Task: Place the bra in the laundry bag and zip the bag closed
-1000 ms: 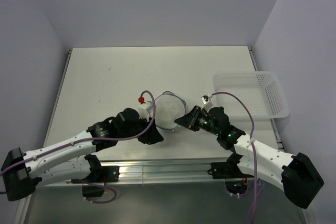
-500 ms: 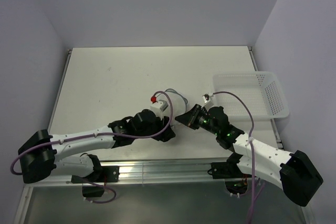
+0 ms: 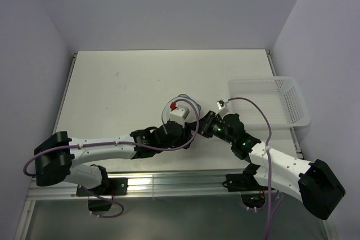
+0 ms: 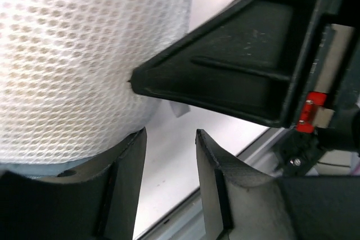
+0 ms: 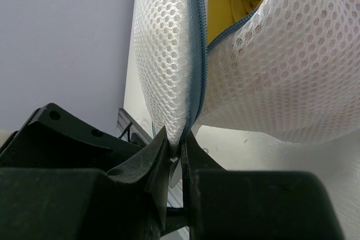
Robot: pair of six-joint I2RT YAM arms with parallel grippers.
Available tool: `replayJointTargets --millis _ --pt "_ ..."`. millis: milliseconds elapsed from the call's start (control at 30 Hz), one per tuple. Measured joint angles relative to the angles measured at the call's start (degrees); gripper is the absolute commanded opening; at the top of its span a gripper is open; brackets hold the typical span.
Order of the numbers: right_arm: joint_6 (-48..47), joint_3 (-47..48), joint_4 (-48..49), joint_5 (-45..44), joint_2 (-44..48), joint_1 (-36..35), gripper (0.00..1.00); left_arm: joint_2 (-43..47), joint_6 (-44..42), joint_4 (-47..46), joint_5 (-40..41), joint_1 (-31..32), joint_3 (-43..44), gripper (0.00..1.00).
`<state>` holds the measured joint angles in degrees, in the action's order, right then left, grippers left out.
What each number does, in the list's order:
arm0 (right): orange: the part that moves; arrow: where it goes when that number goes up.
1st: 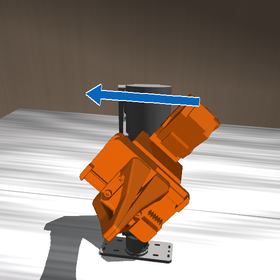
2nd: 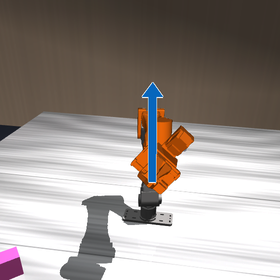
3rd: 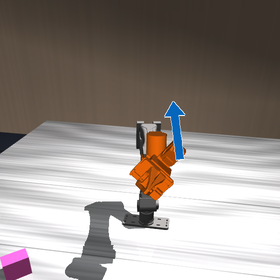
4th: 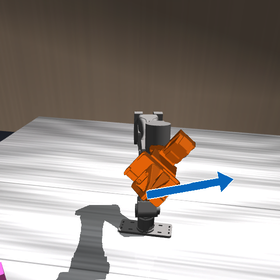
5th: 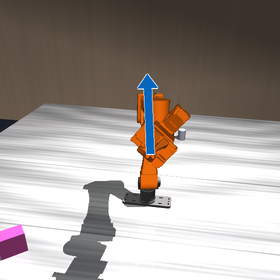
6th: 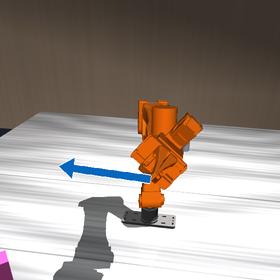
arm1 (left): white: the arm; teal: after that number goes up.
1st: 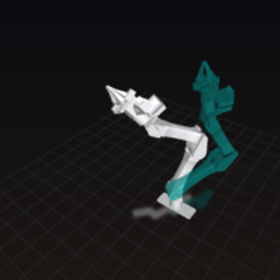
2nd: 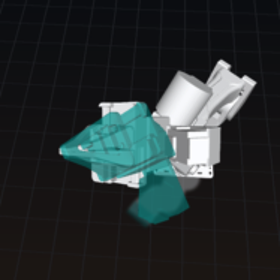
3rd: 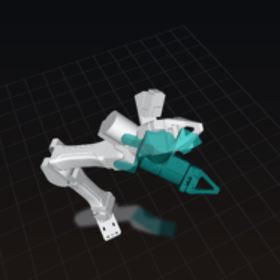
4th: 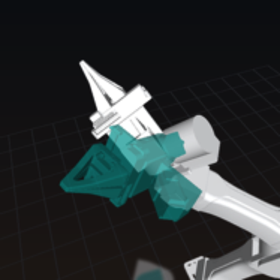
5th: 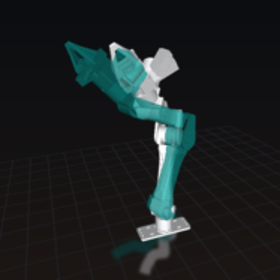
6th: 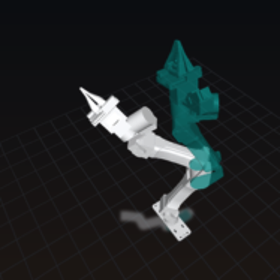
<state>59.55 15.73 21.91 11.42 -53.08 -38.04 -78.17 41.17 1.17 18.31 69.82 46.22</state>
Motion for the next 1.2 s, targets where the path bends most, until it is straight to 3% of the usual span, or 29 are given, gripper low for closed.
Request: replayJointTargets --millis 333,500,733,967,1200 --pt "-0.04 0.00 0.96 0.24 -1.09 0.07 0.00 0.26 0.70 3.21 4.70 1.44 0.00 0.42" --pt "-0.02 0.00 1.18 0.26 -1.16 0.07 0.00 1.68 1.77 5.53 5.68 2.12 -0.02 0.50" --pt "-0.04 0.00 1.25 0.26 -1.16 0.07 0.00 1.62 1.99 6.40 8.26 2.19 0.00 0.52" --pt "-0.22 0.00 1.29 0.24 -1.16 0.24 0.00 -2.01 1.05 5.46 10.36 2.19 1.14 0.38" --pt "-0.26 0.00 1.68 0.22 -1.16 0.42 0.00 -2.38 0.00 4.13 12.00 2.19 1.16 0.35"
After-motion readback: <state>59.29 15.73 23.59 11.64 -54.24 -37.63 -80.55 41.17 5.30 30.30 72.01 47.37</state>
